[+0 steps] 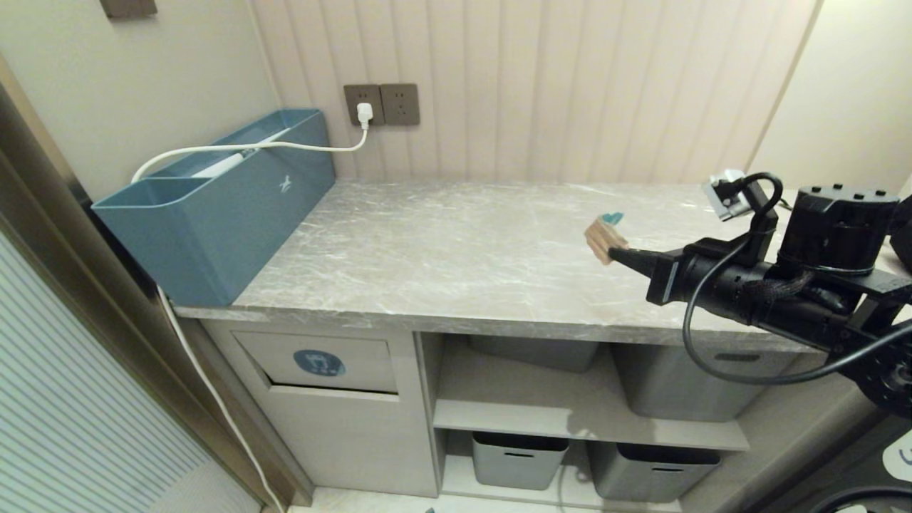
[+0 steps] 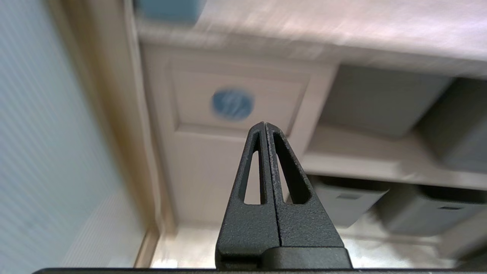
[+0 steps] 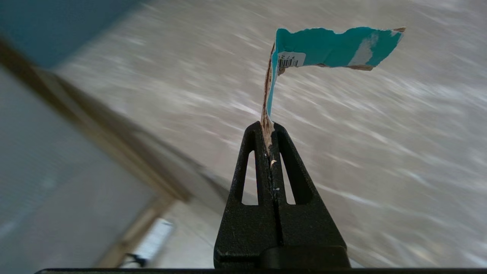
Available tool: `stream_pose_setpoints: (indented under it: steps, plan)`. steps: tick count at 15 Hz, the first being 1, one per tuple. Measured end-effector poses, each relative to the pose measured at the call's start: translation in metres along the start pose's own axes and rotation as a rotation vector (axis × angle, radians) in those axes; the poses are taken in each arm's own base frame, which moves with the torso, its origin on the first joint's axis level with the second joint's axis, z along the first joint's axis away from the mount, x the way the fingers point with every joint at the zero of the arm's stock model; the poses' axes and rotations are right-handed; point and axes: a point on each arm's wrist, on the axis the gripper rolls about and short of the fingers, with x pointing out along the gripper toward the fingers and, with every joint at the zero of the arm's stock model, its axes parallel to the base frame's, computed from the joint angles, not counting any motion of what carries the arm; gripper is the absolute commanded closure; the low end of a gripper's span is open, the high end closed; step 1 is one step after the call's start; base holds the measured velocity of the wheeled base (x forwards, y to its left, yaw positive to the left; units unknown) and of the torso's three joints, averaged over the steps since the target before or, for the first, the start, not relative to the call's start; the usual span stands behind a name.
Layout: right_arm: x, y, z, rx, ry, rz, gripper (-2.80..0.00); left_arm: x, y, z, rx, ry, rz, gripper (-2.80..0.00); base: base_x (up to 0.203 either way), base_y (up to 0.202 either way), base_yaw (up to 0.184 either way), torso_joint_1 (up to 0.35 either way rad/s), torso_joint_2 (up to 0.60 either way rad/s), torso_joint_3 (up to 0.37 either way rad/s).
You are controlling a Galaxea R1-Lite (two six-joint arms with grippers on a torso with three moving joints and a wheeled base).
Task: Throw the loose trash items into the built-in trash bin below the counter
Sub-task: Hand it to the other hand
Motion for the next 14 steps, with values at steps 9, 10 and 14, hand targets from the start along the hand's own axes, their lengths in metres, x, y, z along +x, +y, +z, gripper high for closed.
stream_pose_setpoints:
  steps: [9, 10, 14]
  plan:
    - [-0.016, 0.136, 0.083, 0.616, -0.088, 0.583, 0.00, 0.090, -0.019, 0.188, -0.629, 0.051, -0.347, 0.00, 0.000, 0.000, 0.000, 0.000, 0.00, 0.000]
    - [-0.019, 0.146, 0.084, 0.656, -0.070, 0.621, 0.00, 0.112, -0.021, 0.202, -0.784, 0.079, -0.391, 0.00, 0.000, 0.000, 0.000, 0.000, 0.00, 0.000]
    - [-0.030, 0.173, 0.087, 0.782, -0.048, 0.772, 0.00, 0.175, -0.031, 0.228, -1.367, 0.248, -0.622, 0.00, 0.000, 0.000, 0.000, 0.000, 0.00, 0.000]
